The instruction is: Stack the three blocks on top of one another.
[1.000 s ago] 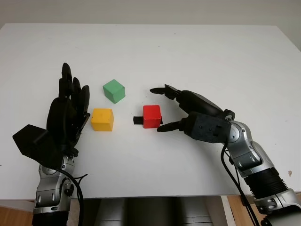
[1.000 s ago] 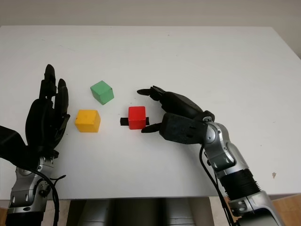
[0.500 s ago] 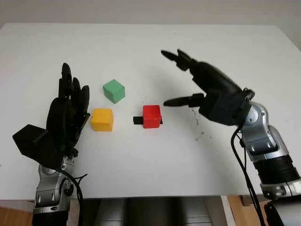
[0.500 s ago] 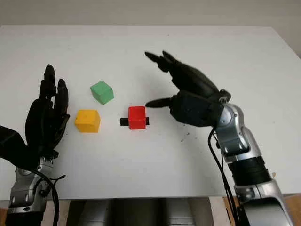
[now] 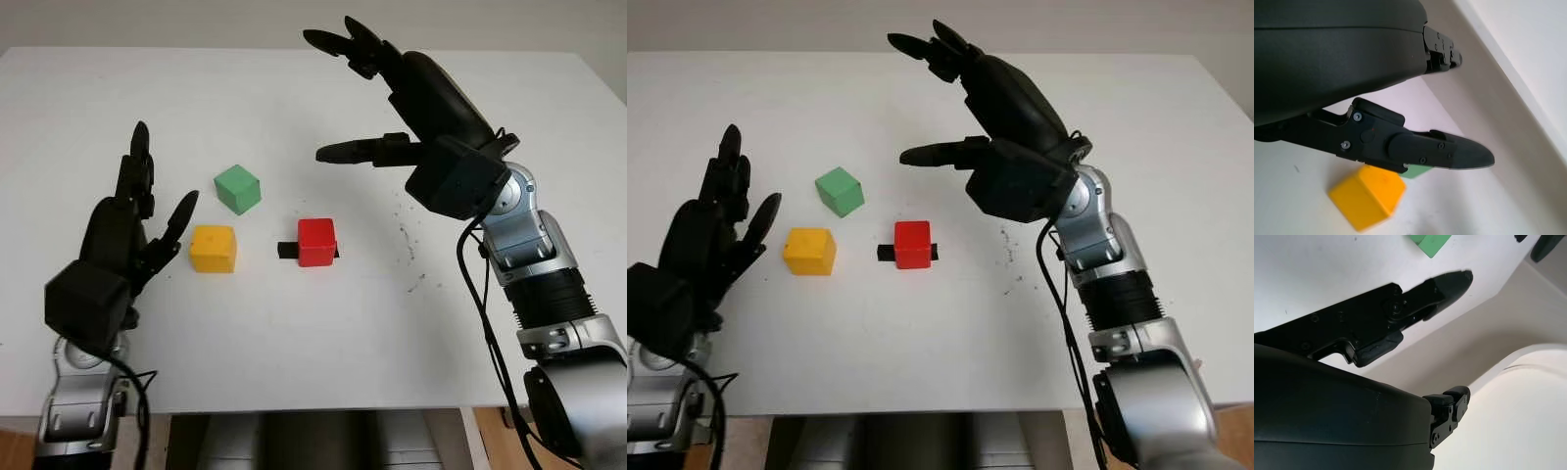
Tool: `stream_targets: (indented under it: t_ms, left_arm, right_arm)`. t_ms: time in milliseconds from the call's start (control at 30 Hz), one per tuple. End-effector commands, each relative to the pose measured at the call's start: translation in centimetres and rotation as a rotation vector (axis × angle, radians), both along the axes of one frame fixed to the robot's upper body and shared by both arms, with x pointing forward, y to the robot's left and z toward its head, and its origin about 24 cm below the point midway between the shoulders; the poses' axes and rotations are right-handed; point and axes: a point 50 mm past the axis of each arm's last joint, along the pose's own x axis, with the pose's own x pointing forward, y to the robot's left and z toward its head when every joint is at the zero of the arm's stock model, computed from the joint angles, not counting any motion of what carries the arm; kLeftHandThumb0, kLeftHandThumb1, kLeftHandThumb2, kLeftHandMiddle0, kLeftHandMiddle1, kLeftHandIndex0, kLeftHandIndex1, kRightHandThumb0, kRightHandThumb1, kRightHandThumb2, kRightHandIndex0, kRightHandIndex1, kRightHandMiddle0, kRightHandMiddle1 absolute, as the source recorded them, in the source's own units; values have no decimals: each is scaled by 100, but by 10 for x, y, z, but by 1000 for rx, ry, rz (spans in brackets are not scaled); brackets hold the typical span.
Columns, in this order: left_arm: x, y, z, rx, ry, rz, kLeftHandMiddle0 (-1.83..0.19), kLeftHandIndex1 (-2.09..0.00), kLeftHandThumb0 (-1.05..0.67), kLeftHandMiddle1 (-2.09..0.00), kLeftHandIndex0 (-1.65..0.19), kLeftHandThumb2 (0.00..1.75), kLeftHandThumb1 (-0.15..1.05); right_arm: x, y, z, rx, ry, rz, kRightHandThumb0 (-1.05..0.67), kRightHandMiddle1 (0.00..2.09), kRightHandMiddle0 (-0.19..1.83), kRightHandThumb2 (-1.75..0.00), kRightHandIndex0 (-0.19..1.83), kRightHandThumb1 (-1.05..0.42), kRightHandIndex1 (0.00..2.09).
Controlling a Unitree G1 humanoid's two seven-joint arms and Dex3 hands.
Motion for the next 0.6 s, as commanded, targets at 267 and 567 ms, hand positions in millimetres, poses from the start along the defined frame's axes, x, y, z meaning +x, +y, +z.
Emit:
stream_targets:
  t_ms: [267, 567]
  left_arm:
    - [-4, 6, 35, 494, 132, -39, -8, -6, -79, -3, -24, 4, 97]
    - [10, 5, 30, 634, 180, -32, -8, -6, -75, -5, -26, 3, 89]
  right_arm:
    - [-3, -8, -26, 110, 165, -12, -80, 7, -18, -59, -13, -105, 1]
    - [-5, -8, -40, 415, 303, 19, -70, 1, -19, -68, -19, -105, 0]
